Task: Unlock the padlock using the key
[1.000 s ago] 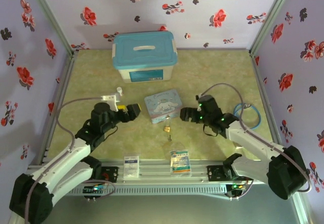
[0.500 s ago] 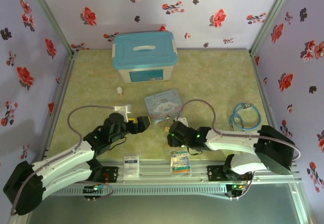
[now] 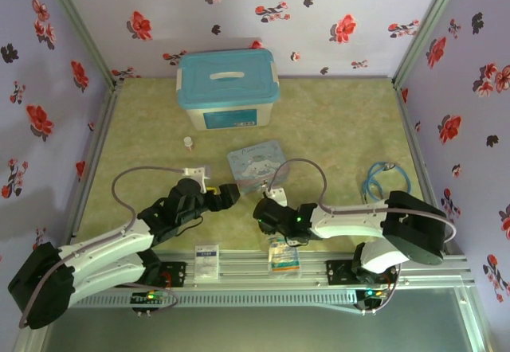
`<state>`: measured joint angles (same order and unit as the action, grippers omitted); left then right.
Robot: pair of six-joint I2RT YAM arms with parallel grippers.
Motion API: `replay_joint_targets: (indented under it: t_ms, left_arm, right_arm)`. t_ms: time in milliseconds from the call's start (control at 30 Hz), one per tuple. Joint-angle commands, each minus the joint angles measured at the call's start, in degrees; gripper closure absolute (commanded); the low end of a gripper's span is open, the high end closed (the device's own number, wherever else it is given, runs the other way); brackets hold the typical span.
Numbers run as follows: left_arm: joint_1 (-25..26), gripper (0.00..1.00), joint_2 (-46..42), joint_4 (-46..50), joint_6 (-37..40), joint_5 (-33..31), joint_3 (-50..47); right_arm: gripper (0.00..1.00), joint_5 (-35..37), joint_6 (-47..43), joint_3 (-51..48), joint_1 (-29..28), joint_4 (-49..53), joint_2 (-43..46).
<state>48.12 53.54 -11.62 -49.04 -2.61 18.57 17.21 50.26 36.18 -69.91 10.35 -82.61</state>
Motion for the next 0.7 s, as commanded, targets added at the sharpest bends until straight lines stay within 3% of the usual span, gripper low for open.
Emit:
replay_joint_targets:
  t_ms: [0, 433, 667]
  left_arm:
    - [0.48, 0.02, 0.6, -2.25, -0.61, -1.25, -0.84]
    - [0.53, 0.02, 2.11, -3.24, -0.27, -1.18, -1.03]
    - [0.57, 0.02, 2.89, -3.57, -0.53, -1.24, -1.1]
  right_arm:
    - [0.66, 3.62, 1.46, -0.06, -0.37, 0.13, -1.36]
    - [0.79, 2.29, 1.41, -0.11, -0.33, -3.41, -5.65]
    - [0.97, 0.07, 2.01, -1.2, -0.33, -4.86, -6.3]
